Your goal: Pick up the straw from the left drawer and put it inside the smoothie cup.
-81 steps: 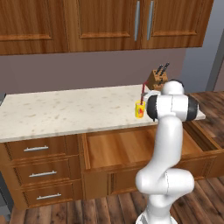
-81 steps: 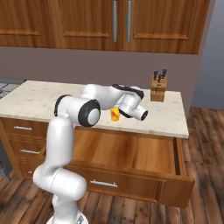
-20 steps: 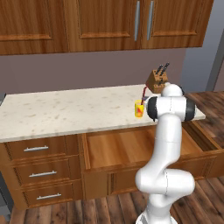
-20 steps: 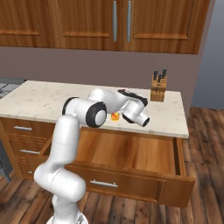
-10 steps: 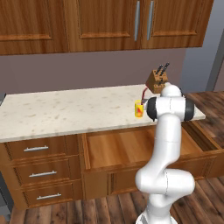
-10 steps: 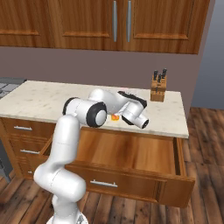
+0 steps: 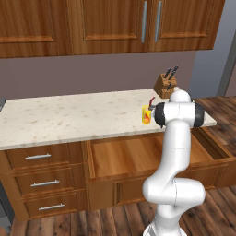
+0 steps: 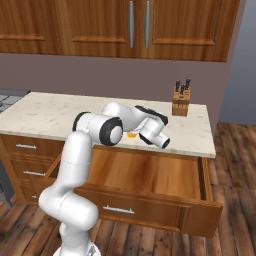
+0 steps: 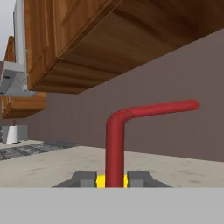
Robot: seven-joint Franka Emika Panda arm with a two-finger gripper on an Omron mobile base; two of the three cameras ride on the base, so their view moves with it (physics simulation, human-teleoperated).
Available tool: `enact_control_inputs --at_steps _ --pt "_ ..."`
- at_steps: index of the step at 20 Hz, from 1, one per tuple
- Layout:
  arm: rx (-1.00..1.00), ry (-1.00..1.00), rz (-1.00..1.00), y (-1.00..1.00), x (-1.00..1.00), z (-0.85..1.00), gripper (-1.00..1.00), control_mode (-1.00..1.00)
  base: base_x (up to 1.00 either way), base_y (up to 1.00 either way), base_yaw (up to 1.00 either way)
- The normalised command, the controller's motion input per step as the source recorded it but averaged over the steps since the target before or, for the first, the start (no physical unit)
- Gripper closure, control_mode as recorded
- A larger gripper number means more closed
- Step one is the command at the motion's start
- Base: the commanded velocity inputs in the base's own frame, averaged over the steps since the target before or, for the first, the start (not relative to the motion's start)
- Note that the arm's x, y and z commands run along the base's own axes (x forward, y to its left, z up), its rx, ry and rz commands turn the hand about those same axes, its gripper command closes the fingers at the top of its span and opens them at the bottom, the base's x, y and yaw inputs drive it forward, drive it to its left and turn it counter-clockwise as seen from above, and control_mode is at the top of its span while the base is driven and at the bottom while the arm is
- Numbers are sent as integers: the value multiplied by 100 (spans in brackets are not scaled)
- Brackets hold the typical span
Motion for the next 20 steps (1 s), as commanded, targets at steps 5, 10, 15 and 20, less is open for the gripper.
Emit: enact_control_inputs --at_steps 5,10,15,20 --pt "0 0 0 0 -4 0 -100 -100 0 0 0" --pt "0 -1 0 0 -21 0 -100 -100 0 0 0" --pt "0 -13 0 0 -61 2 -100 -100 0 0 0" --pt "0 -17 0 0 -74 13 -100 -100 0 0 0"
